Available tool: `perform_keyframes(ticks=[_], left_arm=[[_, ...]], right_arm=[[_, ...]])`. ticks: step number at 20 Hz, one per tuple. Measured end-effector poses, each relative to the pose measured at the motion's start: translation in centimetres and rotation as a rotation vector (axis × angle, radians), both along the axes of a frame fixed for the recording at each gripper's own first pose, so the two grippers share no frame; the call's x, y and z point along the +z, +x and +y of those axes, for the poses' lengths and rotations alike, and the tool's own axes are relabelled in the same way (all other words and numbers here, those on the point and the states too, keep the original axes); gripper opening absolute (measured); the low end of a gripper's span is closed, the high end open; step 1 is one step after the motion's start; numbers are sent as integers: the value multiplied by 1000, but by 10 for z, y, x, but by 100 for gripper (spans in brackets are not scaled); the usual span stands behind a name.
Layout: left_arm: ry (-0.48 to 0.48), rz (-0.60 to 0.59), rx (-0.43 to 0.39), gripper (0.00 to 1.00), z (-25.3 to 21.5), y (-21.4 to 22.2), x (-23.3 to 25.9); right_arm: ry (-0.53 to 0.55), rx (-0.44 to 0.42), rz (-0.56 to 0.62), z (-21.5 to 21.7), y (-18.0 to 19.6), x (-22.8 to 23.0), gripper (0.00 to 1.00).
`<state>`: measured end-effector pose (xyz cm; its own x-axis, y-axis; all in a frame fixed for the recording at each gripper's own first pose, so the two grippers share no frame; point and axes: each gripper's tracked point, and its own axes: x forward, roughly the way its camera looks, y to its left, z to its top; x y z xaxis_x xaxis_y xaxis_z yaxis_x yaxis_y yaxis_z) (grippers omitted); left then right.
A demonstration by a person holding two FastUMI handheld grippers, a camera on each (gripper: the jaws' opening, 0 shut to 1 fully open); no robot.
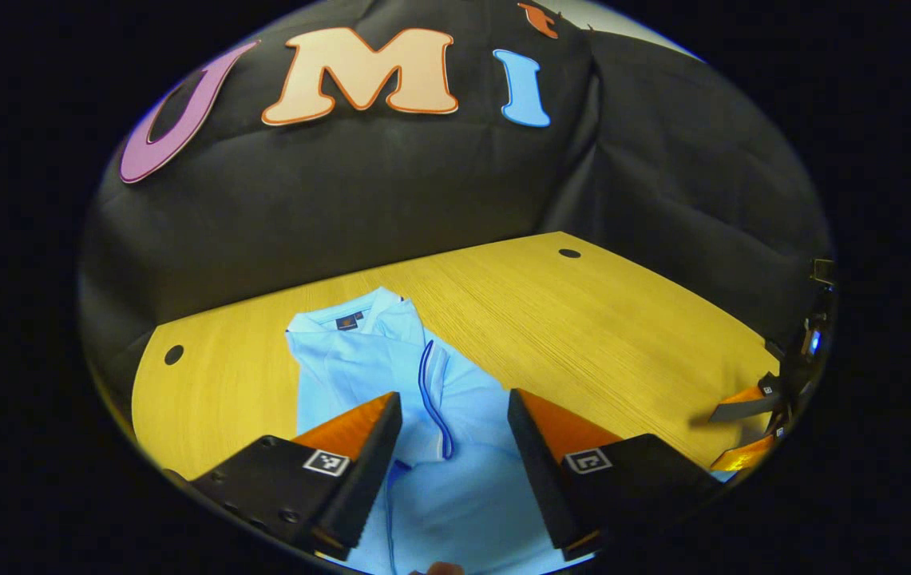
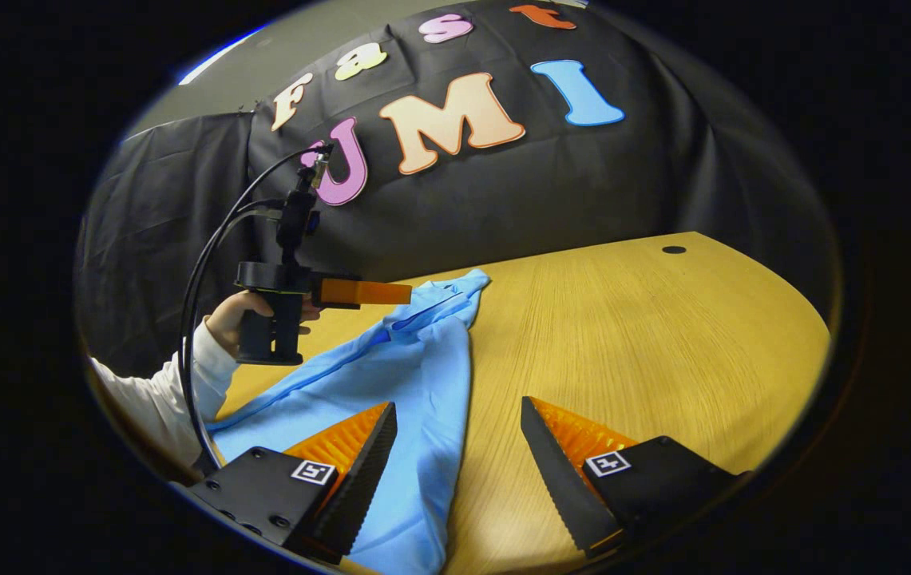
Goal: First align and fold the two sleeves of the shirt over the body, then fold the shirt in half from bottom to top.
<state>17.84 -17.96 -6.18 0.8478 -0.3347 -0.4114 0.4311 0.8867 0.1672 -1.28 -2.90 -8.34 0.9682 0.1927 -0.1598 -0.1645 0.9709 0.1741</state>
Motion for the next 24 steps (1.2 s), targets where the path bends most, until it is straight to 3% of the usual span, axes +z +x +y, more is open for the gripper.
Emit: perform_keyframes(ticks=[1, 2, 10, 15, 24], left_arm=[[-5, -6, 1, 93, 7, -16, 1], [-9, -12, 9, 94, 16, -32, 1], [-89, -31, 145, 93, 100, -152, -20], [-131, 1, 193, 93, 128, -223, -53], [-100, 31, 232, 90, 147, -284, -100]], right_arm=[[-5, 6, 2, 4, -5, 0, 97], [-10, 14, 3, 9, -9, -1, 98], [-79, 56, 24, 52, -46, -25, 98], [-115, 51, 26, 58, -79, -38, 98], [-219, -27, 58, 41, -109, -66, 98]])
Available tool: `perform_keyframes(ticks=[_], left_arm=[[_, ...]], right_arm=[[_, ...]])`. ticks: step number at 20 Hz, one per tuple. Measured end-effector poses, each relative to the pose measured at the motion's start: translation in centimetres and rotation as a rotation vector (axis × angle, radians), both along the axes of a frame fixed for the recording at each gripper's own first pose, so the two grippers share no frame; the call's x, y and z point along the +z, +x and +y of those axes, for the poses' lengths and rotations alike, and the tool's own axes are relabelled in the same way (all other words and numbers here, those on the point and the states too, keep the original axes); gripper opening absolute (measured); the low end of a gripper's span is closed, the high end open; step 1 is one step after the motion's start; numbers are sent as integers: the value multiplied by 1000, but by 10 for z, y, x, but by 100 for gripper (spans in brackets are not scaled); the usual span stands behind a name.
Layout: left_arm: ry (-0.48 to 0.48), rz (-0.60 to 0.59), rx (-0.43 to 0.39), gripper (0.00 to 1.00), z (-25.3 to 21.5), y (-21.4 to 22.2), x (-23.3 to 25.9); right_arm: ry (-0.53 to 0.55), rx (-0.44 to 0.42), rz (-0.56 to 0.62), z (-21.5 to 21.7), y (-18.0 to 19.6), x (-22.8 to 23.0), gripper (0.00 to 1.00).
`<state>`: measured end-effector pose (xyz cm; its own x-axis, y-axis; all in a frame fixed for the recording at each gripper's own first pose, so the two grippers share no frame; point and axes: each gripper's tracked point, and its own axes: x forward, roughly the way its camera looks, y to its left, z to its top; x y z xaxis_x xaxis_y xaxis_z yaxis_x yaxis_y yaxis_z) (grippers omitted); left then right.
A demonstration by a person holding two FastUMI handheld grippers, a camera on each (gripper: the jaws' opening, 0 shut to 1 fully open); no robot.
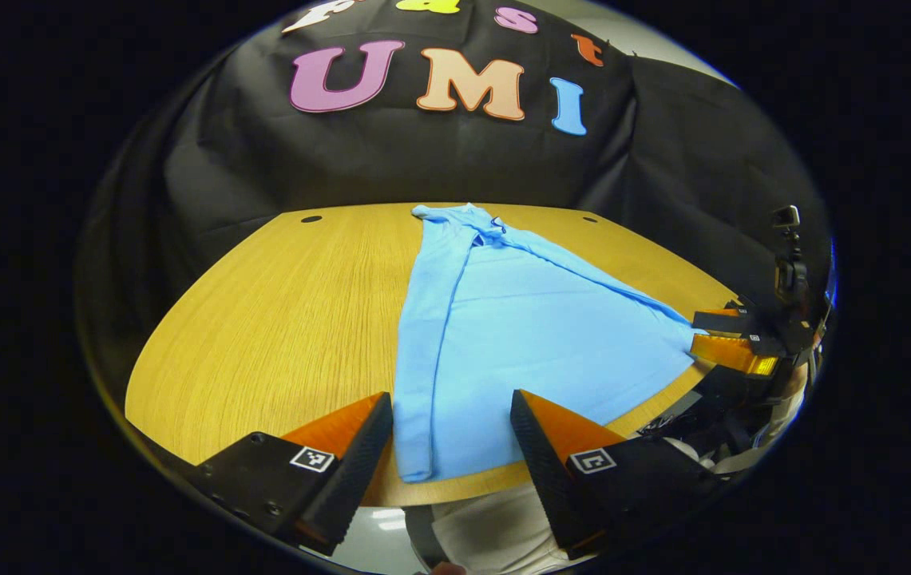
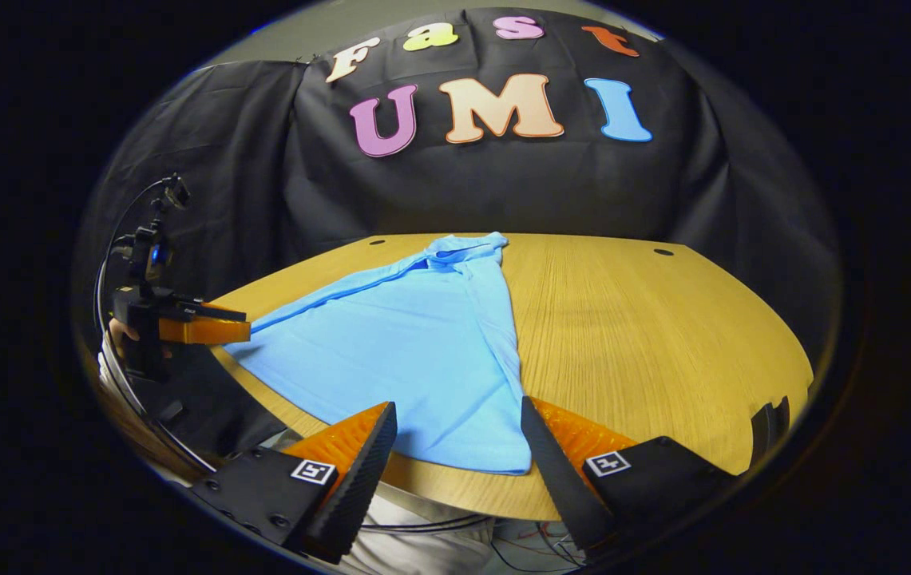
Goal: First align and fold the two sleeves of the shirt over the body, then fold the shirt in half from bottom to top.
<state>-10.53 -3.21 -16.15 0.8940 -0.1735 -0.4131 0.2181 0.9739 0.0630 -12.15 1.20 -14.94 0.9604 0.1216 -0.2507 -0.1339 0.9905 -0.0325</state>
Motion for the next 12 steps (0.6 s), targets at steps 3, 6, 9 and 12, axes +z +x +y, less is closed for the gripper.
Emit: perform_keyframes(ticks=[3, 6, 9, 12], left_arm=[[-15, -11, 12, 92, 1, -4, -3], [17, -30, 24, 92, 2, -3, -7], [56, -38, 38, 91, 2, -3, -9], [44, -47, 39, 88, -1, -2, -10]], right_arm=[[-23, 1, -4, 0, -1, -2, 98], [-32, -1, -11, 0, -3, -5, 98], [-19, -3, -21, 1, -4, -3, 97], [-21, 3, -10, 4, -5, -6, 91]])
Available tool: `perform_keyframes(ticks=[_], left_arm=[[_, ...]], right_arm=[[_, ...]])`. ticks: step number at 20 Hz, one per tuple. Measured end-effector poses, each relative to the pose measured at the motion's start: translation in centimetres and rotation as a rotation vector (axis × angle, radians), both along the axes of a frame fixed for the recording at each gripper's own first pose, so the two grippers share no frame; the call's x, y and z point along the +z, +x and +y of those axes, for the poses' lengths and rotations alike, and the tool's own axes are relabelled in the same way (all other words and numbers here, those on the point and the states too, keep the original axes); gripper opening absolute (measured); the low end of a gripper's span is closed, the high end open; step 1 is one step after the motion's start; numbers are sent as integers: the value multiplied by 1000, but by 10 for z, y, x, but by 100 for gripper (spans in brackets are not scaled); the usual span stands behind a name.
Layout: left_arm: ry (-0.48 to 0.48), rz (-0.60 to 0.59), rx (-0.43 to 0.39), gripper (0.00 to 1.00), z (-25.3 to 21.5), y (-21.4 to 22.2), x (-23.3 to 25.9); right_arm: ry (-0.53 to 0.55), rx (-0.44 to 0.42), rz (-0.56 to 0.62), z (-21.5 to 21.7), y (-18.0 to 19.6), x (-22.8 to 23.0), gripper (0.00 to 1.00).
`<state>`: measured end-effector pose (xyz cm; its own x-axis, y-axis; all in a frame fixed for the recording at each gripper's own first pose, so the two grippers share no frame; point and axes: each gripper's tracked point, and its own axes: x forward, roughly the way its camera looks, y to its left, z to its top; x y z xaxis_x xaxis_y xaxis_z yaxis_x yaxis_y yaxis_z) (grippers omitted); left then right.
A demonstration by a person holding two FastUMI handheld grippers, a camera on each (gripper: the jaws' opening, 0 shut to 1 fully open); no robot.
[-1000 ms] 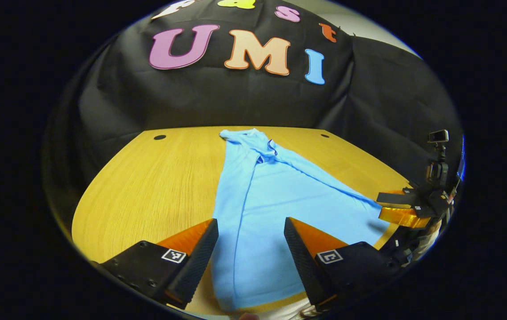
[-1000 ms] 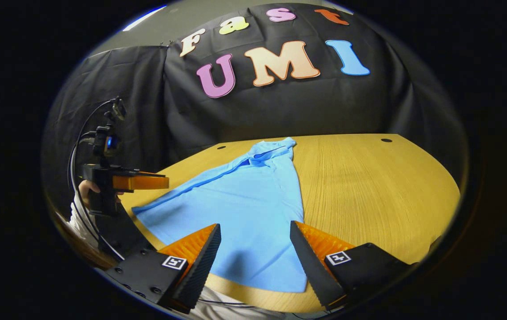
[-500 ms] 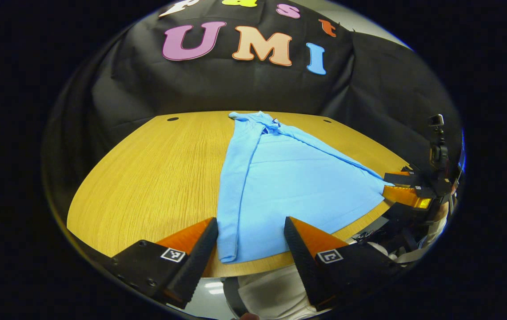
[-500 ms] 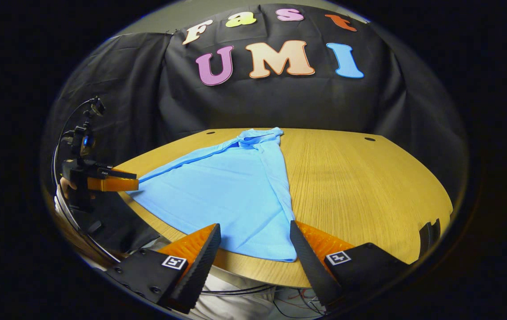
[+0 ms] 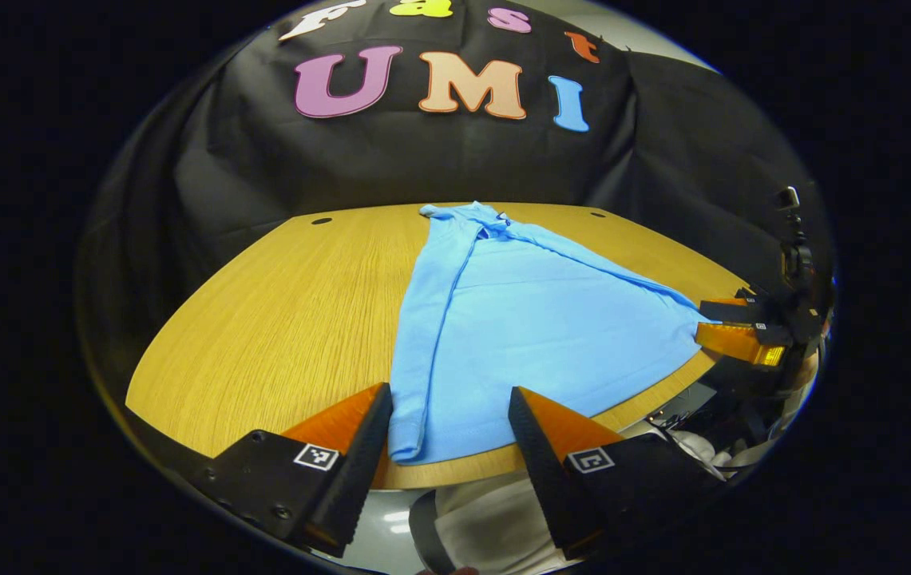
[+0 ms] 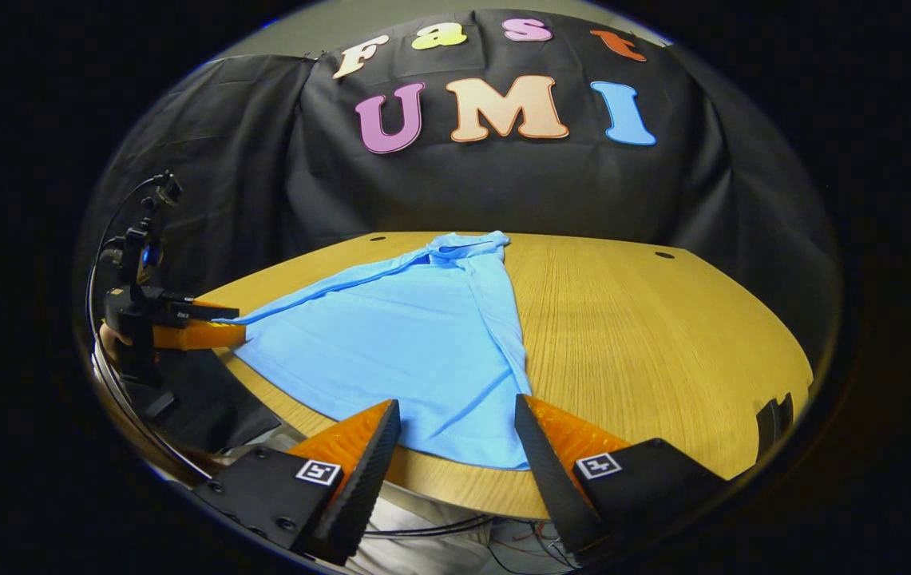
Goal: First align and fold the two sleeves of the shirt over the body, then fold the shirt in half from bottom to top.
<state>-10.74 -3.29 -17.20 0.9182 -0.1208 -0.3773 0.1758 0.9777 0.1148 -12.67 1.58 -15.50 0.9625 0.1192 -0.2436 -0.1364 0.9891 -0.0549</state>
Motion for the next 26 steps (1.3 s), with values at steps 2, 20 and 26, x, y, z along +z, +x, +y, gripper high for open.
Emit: perform_keyframes(ticks=[2, 20, 26], left_arm=[[-11, -9, -22, 78, -7, 1, -1], [-33, -54, -98, 3, -24, 9, 4], [-60, -101, -123, 0, -29, 50, 56]], right_arm=[[19, 9, 1, 6, 0, 0, 72], [60, 43, 24, 23, 12, 13, 4], [52, 45, -17, 26, 58, 66, 4]])
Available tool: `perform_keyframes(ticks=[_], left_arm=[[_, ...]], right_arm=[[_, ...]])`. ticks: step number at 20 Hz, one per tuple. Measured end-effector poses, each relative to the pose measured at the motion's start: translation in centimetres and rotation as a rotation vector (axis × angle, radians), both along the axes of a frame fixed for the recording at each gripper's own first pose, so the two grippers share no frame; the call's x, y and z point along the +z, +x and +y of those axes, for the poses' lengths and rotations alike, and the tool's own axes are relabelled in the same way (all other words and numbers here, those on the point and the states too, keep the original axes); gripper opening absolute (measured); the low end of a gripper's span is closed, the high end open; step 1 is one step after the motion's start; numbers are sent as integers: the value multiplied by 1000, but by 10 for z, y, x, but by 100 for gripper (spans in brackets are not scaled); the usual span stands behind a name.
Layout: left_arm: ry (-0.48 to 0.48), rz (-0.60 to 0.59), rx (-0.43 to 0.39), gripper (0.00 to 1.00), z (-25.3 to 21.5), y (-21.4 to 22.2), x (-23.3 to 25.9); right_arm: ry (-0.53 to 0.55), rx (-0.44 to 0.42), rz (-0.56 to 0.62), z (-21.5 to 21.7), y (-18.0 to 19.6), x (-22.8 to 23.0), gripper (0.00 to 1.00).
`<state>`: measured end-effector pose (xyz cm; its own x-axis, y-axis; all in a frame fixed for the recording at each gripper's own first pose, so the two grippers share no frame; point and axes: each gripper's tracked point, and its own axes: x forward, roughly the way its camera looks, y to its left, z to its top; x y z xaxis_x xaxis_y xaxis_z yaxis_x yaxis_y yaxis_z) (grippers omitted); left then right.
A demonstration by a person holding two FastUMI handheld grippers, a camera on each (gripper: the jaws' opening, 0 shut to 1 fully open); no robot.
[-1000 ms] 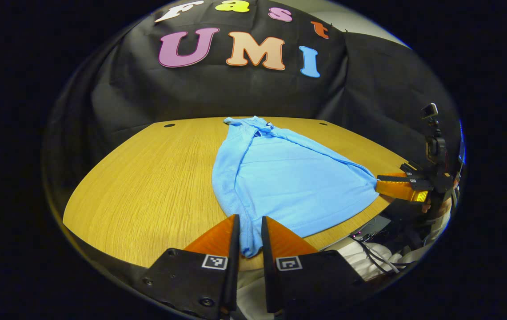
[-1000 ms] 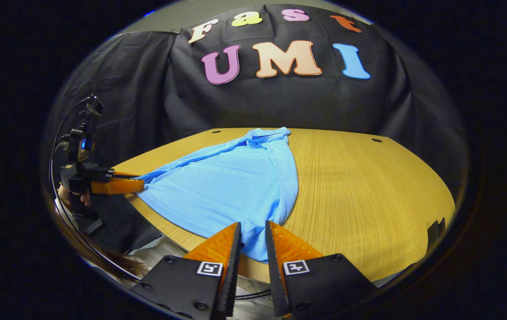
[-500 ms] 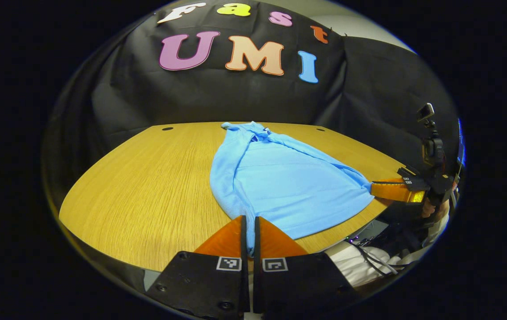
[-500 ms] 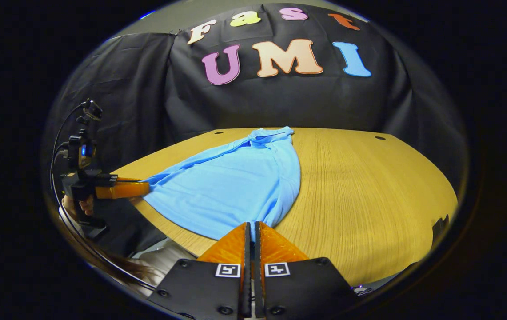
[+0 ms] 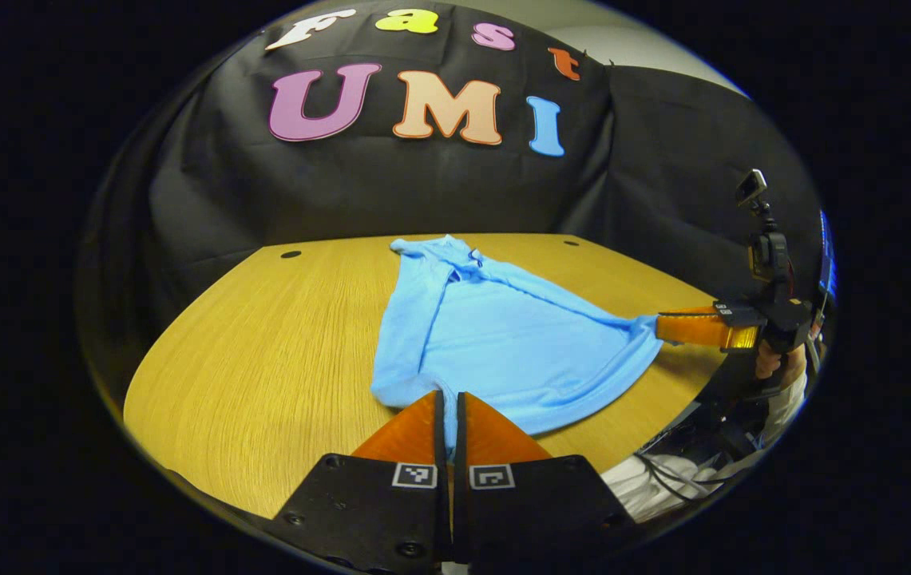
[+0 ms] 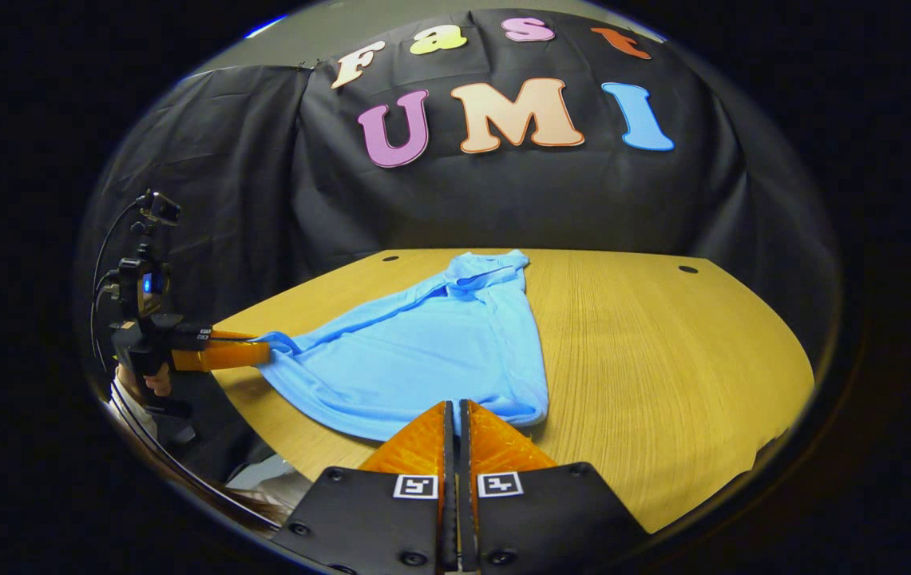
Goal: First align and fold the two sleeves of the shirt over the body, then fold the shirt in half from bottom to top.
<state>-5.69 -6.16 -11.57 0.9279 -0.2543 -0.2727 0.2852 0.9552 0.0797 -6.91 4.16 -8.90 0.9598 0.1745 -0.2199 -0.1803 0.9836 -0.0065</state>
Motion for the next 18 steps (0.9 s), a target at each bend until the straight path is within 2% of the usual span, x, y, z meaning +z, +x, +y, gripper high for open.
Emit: perform_keyframes(ticks=[6, 10, 12, 14, 18], left_arm=[[-95, -16, 17, 0, 8, 83, 53], [-153, -29, 30, 0, 17, 148, 92], [-148, -52, 57, 0, 26, 183, 108], [-122, -75, 96, 0, 37, 223, 115], [-188, -47, 131, 0, 45, 271, 115]], right_arm=[[-21, -49, -11, -15, 72, 52, 4], [-32, -88, 4, -27, 133, 80, 4], [-40, -123, 23, -38, 166, 89, 4], [-57, -171, 26, -51, 201, 99, 4], [13, -204, 31, -56, 261, 114, 4]])
